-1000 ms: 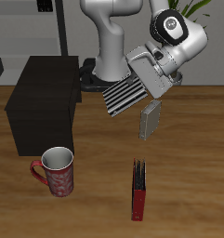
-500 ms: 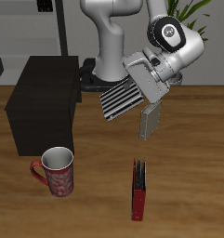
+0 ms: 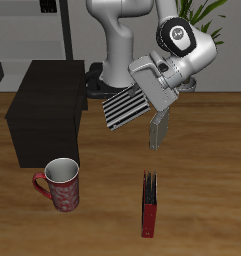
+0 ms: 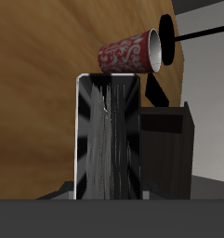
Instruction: Place the striped book in the top region of the shelf
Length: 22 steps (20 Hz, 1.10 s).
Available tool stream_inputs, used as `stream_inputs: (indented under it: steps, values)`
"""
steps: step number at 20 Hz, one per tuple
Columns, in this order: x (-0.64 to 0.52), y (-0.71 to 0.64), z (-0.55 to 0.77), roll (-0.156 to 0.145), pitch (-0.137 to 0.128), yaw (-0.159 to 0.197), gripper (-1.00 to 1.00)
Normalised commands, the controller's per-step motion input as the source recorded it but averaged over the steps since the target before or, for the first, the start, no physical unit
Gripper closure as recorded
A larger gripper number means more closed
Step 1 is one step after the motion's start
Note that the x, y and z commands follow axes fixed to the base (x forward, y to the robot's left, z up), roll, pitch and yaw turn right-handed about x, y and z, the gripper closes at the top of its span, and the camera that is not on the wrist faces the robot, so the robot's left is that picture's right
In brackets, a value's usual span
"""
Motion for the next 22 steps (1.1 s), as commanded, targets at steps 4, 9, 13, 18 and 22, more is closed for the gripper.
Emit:
stream_inputs:
  steps: [4, 9, 13, 18, 22]
  values:
    - [0.06, -0.19, -0.1, -0.02, 0.021, -0.008, 1.0]
    - [0.07, -0.17, -0.13, -0.029, 0.035, -0.024, 1.0]
    - [-0.15, -0.09, -0.09, -0.018, -0.01, -0.033, 1.0]
    - [-0.16, 0.18, 0.07, 0.044, 0.025, -0.039, 1.0]
    - [-0.05, -0.07, 0.01, -0.012, -0.001, -0.022, 1.0]
